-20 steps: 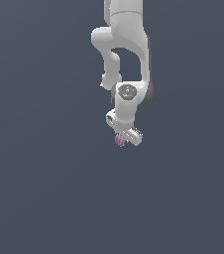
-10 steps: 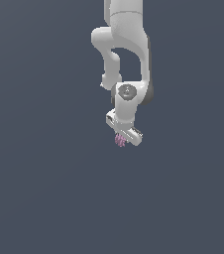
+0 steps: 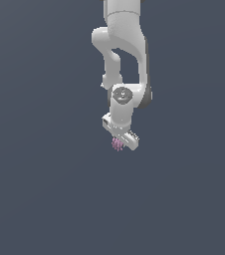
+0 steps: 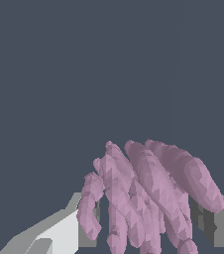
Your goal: Pick up the object and move it to a goal position.
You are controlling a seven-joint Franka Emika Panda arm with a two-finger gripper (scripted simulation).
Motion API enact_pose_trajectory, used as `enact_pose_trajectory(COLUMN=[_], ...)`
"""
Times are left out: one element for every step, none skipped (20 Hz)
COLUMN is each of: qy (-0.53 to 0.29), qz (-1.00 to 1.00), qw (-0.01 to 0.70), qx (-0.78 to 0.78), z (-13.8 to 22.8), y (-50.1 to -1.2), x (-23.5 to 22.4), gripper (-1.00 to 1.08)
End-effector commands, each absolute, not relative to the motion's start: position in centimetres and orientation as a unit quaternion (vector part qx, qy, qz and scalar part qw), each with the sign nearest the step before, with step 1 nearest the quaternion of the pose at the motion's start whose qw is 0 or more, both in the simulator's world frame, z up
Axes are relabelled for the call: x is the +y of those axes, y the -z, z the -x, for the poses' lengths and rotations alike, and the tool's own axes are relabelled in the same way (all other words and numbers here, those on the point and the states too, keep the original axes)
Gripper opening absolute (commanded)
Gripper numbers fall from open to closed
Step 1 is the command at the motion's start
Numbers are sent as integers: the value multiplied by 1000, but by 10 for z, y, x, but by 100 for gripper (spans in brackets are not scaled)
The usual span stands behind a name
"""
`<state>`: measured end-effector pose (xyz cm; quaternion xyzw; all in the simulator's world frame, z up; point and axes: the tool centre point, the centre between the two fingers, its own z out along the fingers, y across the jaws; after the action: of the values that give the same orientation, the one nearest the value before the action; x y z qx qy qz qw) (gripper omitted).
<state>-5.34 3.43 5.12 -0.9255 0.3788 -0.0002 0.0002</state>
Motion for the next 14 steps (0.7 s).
enact_pose_trajectory(qy=[0, 0, 0, 0, 0, 0, 0, 0, 0, 0, 0, 0, 0, 0], qz=[925, 925, 925, 925, 925, 925, 925, 925, 925, 925, 925, 925, 925, 925], qw=[0, 0, 0, 0, 0, 0, 0, 0, 0, 0, 0, 0, 0, 0], qx=[379, 379, 379, 379, 379, 379, 379, 379, 379, 379, 379, 379, 379, 379], z=[43, 38, 33, 27, 22, 16, 10, 3, -3, -9, -15, -21, -26, -32], y=[-54, -55, -56, -57, -59, -60, -61, -63, -64, -66, -67, -68, -69, -71], x=[24, 20, 15, 10, 5, 0, -6, -11, -17, -22, -28, -33, -38, -43], gripper=[-100, -100, -100, -100, -100, -100, -100, -100, -100, -100, -100, -100, -100, -100])
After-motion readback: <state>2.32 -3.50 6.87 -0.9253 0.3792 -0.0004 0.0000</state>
